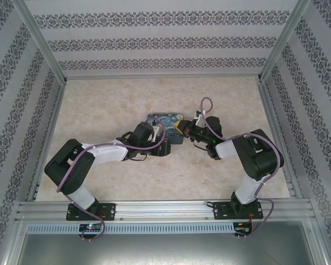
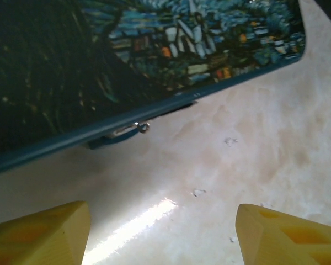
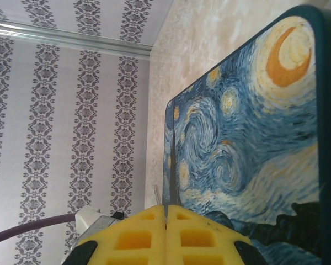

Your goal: Unlock the padlock with the key

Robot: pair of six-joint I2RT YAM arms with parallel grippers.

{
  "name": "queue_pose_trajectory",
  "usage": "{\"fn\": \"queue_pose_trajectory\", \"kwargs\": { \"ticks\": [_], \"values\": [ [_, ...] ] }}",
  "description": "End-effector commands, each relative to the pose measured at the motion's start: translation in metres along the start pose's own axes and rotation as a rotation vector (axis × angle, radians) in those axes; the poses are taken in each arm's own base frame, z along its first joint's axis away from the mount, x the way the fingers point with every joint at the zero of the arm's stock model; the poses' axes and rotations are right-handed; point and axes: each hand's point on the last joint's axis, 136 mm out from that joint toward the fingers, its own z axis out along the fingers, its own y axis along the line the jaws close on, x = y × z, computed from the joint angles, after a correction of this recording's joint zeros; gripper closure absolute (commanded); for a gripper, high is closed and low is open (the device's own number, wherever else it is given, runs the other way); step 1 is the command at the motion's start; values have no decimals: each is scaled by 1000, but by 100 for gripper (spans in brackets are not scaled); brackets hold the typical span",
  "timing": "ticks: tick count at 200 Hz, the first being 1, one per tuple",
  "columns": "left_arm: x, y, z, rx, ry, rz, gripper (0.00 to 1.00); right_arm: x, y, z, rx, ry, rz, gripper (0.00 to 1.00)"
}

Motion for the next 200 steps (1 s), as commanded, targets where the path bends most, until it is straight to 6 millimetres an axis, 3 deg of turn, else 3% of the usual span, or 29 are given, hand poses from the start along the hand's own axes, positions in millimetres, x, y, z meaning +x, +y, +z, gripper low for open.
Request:
{"fn": "queue_pose_trajectory", "kwargs": {
  "ticks": [1,118,200],
  "values": [
    [-25,-10,6,8,-96,97,32,-11,6,6,-22,-18,-35,100],
    [-38,12,26,-69,-206,211,41,-19,-6,13,-3,-25,-2,100],
    [-41,-14,33,111,-239,96,41,-17,-15,13,20,-33,7,100]
  ]
}}
